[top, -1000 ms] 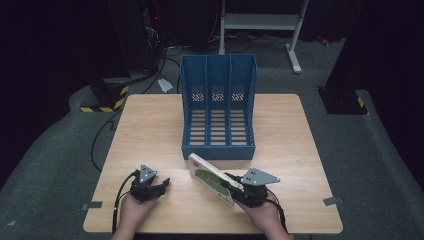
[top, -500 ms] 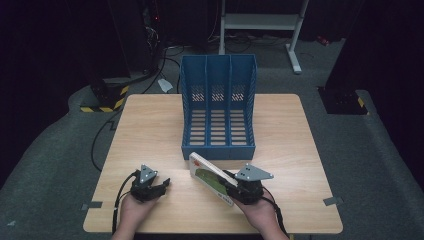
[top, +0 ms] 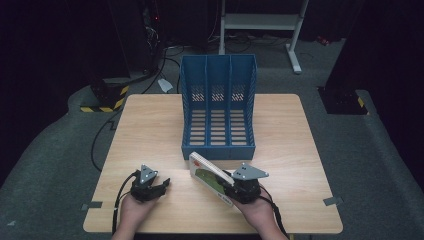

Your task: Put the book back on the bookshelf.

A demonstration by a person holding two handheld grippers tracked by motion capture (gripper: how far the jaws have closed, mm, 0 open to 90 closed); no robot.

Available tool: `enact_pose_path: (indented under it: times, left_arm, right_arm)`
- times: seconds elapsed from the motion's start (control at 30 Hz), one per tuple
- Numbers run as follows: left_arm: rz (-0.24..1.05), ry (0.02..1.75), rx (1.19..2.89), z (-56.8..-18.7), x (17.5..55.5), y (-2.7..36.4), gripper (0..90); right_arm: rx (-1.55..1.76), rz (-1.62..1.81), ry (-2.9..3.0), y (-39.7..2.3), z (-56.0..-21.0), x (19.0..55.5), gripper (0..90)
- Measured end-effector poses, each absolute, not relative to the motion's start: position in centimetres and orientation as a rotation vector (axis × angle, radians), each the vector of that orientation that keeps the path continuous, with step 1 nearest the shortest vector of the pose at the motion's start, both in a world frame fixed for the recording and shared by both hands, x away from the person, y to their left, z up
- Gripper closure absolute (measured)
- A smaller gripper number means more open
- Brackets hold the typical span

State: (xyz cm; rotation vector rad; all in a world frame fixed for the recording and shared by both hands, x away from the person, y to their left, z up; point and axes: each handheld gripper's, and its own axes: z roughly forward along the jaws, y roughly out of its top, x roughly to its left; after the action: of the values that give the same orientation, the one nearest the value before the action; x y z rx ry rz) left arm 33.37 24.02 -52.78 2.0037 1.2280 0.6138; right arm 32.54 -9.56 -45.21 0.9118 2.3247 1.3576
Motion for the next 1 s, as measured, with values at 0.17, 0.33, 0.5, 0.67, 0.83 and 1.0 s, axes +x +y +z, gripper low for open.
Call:
enact_pose_path:
  times: [0.17, 0.33, 0.5, 0.67, 0.83, 1.0]
  left_arm:
    - [0.609, 1.229, 2.004, -52.8, 33.4, 24.0, 40.2]
    - [0.609, 1.227, 2.006, -52.8, 33.4, 24.0, 40.4]
    - [0.585, 1.227, 2.002, -52.8, 33.5, 24.1, 39.9]
    - [0.571, 1.23, 2.001, -52.8, 33.5, 24.1, 37.8]
    - [0.57, 1.231, 2.001, -52.8, 33.5, 24.0, 35.3]
    - [0.569, 1.234, 2.002, -52.8, 33.5, 24.0, 34.0]
  right_arm:
    - [0.889, 1.383, 2.338, -9.5, -45.2, 32.3, 75.4]
    - [0.869, 1.382, 2.325, -9.2, -45.2, 31.9, 75.6]
    - [0.861, 1.412, 2.315, -9.4, -44.7, 31.8, 75.7]
    - [0.857, 1.439, 2.292, -9.7, -43.9, 31.4, 75.8]
    - [0.84, 1.457, 2.263, -9.9, -42.8, 30.9, 75.8]
    - [0.834, 1.471, 2.241, -10.2, -41.7, 30.9, 75.8]
